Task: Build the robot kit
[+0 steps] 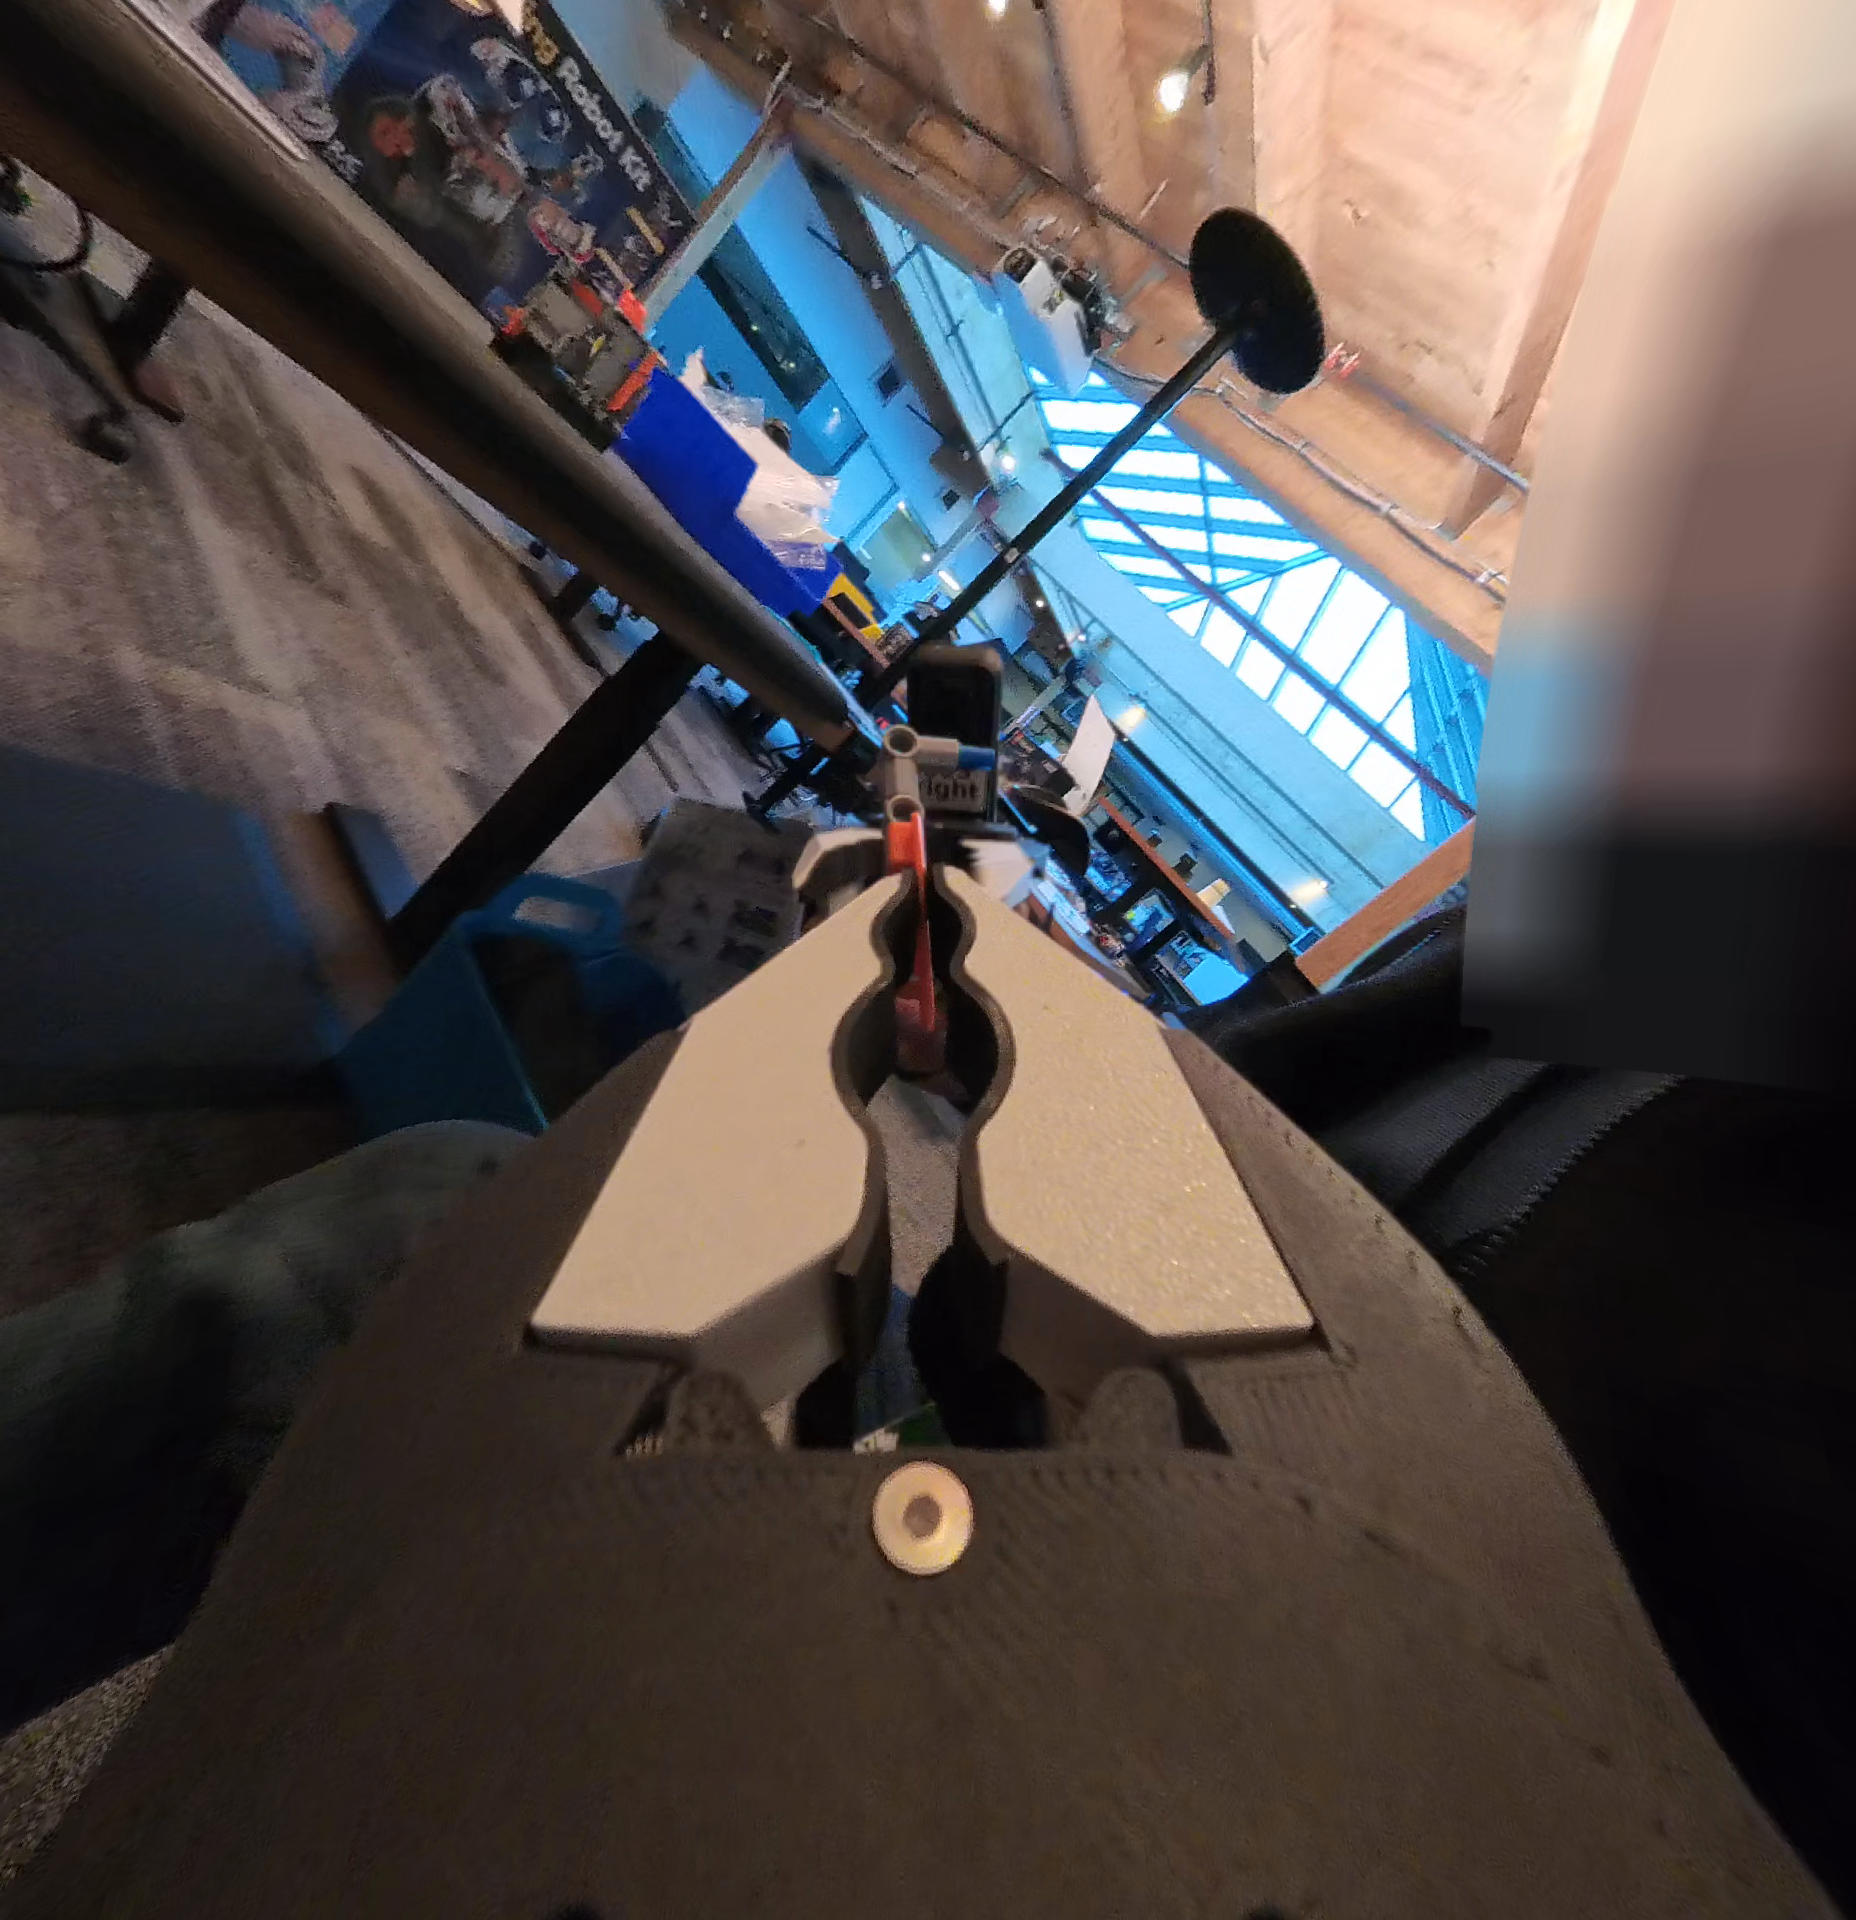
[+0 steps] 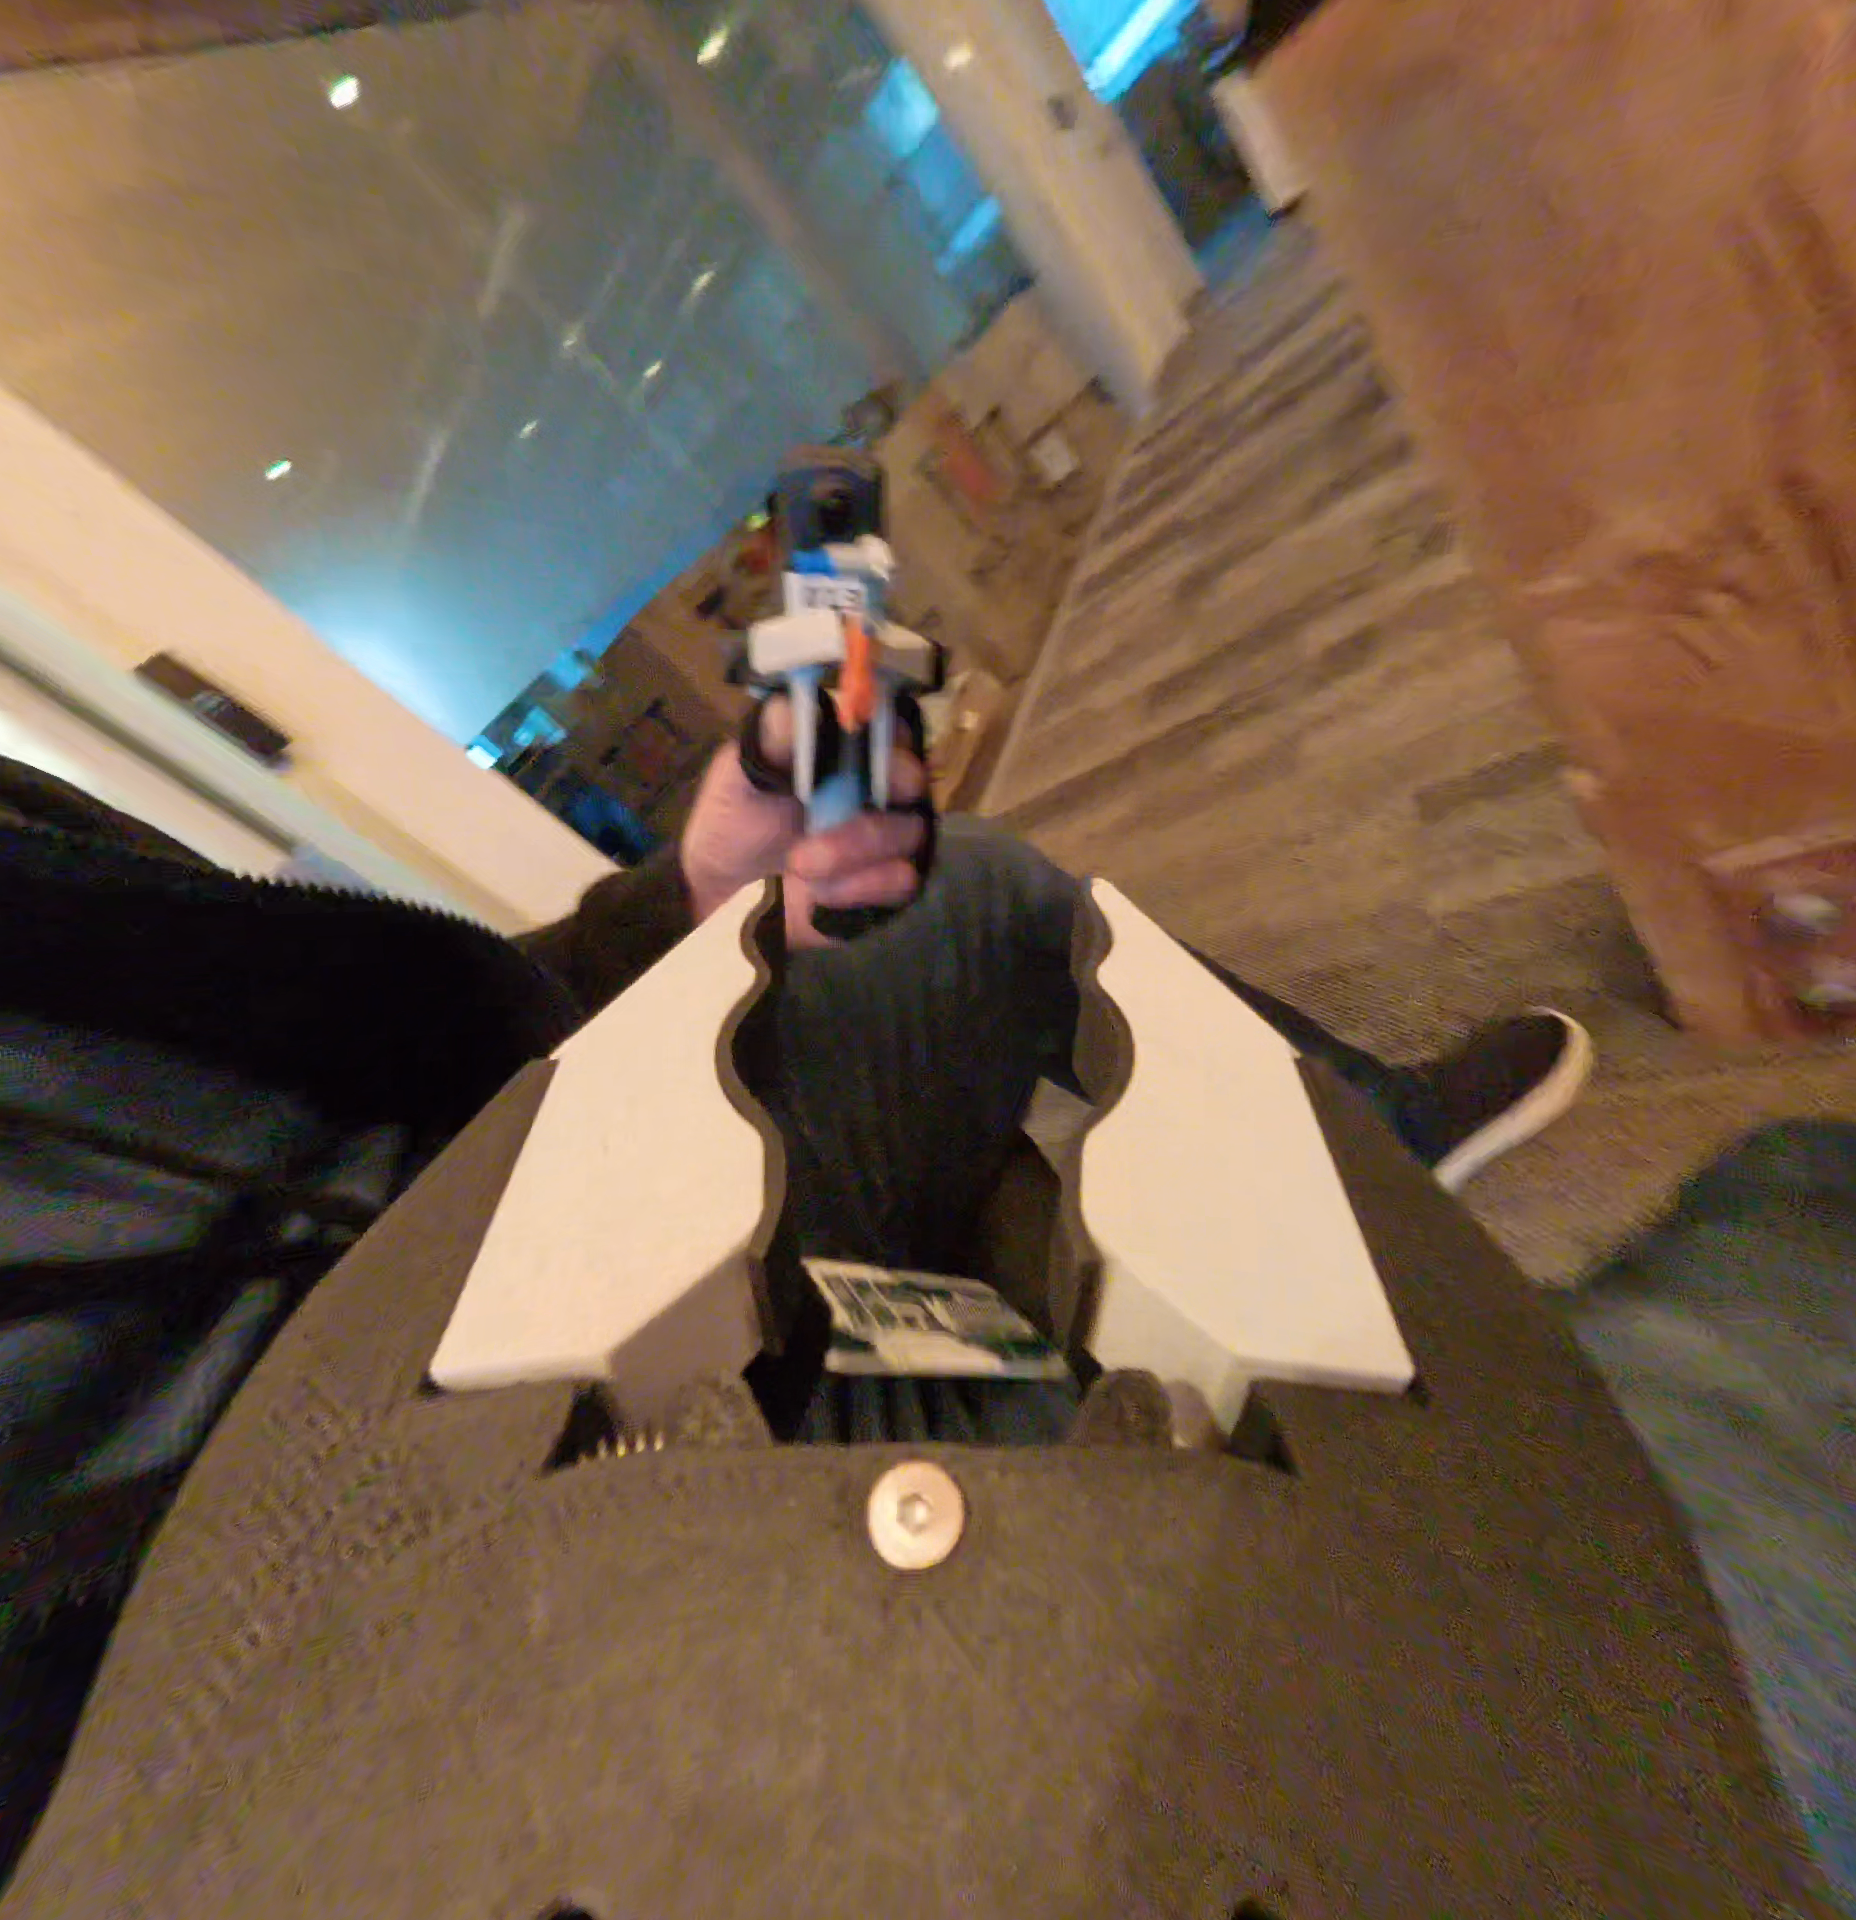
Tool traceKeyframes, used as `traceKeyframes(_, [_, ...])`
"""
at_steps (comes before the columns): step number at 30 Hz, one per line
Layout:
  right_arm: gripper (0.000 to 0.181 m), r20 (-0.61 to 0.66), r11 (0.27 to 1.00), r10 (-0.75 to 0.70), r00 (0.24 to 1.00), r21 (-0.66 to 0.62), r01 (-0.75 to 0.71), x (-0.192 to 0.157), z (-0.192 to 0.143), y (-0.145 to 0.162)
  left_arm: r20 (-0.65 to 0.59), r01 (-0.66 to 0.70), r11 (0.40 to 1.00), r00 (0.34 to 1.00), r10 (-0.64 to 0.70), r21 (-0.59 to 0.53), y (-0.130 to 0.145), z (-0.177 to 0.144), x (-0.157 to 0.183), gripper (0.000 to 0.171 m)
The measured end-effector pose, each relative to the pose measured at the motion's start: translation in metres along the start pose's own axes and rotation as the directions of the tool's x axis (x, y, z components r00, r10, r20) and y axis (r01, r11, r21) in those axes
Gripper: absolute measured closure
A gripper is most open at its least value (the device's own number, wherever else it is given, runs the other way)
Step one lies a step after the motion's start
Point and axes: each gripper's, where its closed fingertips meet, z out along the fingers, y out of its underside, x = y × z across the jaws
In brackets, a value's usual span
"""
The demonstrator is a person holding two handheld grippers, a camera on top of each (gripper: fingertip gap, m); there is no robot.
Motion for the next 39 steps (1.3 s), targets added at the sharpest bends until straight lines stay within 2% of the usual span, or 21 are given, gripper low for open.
traceKeyframes(3, [0.127,0.065,0.998,-0.051,0.997,-0.03,0.053,-0.037,0.05,-0.015,-0.017,-0.06,0.998,0.998,0.06,-0.014,0.007,0.008,0.023,0.171])
traceKeyframes(7, [0.143,0.153,0.998,-0.047,0.987,0.059,0.039,-0.076,0.074,-0.038,-0.043,-0.157,0.987,0.987,0.156,-0.032,0.011,0.015,0.06,0.171])
traceKeyframes(9, [0.158,0.163,0.996,-0.064,0.985,0.069,0.053,-0.091,0.076,-0.041,-0.04,-0.189,0.982,0.981,0.188,-0.017,0.009,0.014,0.071,0.171])
traceKeyframes(14, [0.159,0.146,0.989,-0.116,0.982,0.103,0.102,-0.12,0.07,-0.048,-0.106,-0.249,0.968,0.963,0.248,0.003,0.006,0.017,0.1,0.171])
traceKeyframes(18, [0.159,0.092,0.976,-0.158,0.983,0.166,0.141,-0.115,0.039,-0.083,-0.018,-0.315,0.949,0.949,0.316,0.021,-0.007,0.011,0.102,0.157])
traceKeyframes(20, [0.159,-0.01,0.968,-0.194,0.981,0.158,0.193,-0.093,0.013,-0.11,0.043,-0.35,0.937,0.936,0.35,-0.002,-0.014,0.003,0.096,0.154])
traceKeyframes(22, [0.159,-0.203,0.954,-0.244,0.948,0.125,0.272,-0.049,-0.021,-0.145,0.115,-0.397,0.916,0.908,0.402,-0.06,-0.022,-0.002,0.081,0.155])
traceKeyframes(24, [0.159,-0.44,0.943,-0.281,0.853,0.037,0.33,0.021,-0.064,-0.182,0.171,-0.451,0.88,0.865,0.473,-0.149,-0.031,0.0,0.06,0.157])
traceKeyframes(26, [0.159,-0.557,0.948,-0.23,0.798,0.058,0.313,0.081,-0.112,-0.225,0.179,-0.502,0.834,0.821,0.543,-0.229,-0.042,0.008,0.035,0.158])
traceKeyframes(28, [0.158,-0.681,0.962,-0.181,0.709,0.028,0.272,0.149,-0.162,-0.257,0.154,-0.527,0.808,0.804,0.574,-0.263,-0.058,0.019,0.007,0.158])
traceKeyframes(30, [0.158,-0.751,0.969,-0.14,0.645,0.029,0.244,0.203,-0.205,-0.28,0.095,-0.527,0.807,0.819,0.566,-0.268,-0.074,0.035,-0.023,0.159])
traceKeyframes(32, [0.158,-0.799,0.988,-0.086,0.595,0.008,0.154,0.252,-0.238,-0.283,0.047,-0.515,0.807,0.834,0.55,-0.289,-0.086,0.053,-0.06,0.159])
traceKeyframes(34, [0.158,-0.818,0.994,-0.059,0.572,0.008,0.113,0.284,-0.259,-0.285,-0.017,-0.488,0.814,0.86,0.51,-0.316,-0.089,0.071,-0.094,0.159])
traceKeyframes(36, [0.151,-0.823,0.997,-0.024,0.567,0.022,0.074,0.298,-0.268,-0.288,-0.049,-0.448,0.824,0.886,0.461,-0.346,-0.08,0.083,-0.127,0.159])
traceKeyframes(37, [0.15,-0.838,0.994,-0.036,0.544,0.028,0.109,0.299,-0.273,-0.294,-0.058,-0.422,0.827,0.899,0.433,-0.371,-0.07,0.086,-0.143,0.158])
traceKeyframes(39, [0.139,-0.856,0.996,-0.028,0.516,0.02,0.086,0.307,-0.279,-0.292,-0.065,-0.379,0.824,0.919,0.389,-0.422,-0.048,0.088,-0.169,0.157])
